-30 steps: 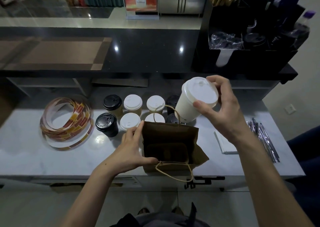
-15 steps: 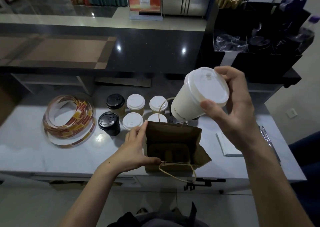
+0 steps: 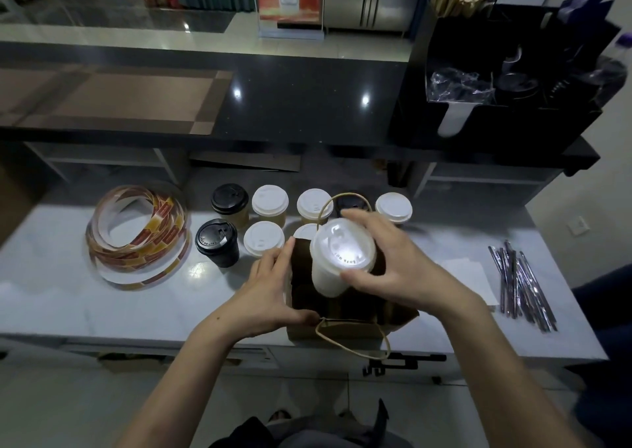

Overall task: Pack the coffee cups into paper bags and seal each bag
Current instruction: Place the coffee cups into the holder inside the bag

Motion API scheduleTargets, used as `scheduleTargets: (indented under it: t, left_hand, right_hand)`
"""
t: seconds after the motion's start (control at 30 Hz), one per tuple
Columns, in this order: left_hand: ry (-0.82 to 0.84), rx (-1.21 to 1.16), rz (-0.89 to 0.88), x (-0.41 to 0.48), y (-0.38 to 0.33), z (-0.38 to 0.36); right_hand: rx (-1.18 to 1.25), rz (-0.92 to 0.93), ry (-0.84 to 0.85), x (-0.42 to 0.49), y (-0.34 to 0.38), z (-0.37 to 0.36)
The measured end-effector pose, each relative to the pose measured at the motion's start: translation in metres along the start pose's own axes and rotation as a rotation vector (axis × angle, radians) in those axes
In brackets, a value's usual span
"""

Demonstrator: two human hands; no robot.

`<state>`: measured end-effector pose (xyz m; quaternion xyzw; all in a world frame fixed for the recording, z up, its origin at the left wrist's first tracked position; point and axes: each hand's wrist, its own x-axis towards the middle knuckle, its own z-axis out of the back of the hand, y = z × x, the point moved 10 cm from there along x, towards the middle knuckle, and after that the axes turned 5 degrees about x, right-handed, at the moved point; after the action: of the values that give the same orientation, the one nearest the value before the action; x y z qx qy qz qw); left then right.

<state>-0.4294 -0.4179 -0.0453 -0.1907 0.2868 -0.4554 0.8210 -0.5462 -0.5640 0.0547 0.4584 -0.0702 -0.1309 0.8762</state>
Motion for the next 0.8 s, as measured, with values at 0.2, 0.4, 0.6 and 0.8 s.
scheduleTargets:
  t: [0.2,0.4,0.6,0.8]
  left_hand:
    - [0.006,-0.015,0.004,-0.001,0.001,-0.002]
    - [0.016,-0.011,-0.005,-0.002,-0.001,-0.004]
    - [0.006,-0.017,-0.01,-0.002,0.0,-0.003]
    - [0.004,-0.028,-0.02,-0.003,0.001,-0.003]
  right_hand:
    - [-0.172,-0.115,0.177,0.008,-0.038,-0.034]
    - [-0.319,-0.211,0.306,0.014,-0.055,-0.061]
    - [-0.436,-0.237,0.39,0.027,-0.058,-0.084]
    - [-0.416,-0.248,0.398,0.035,-0.06,-0.096]
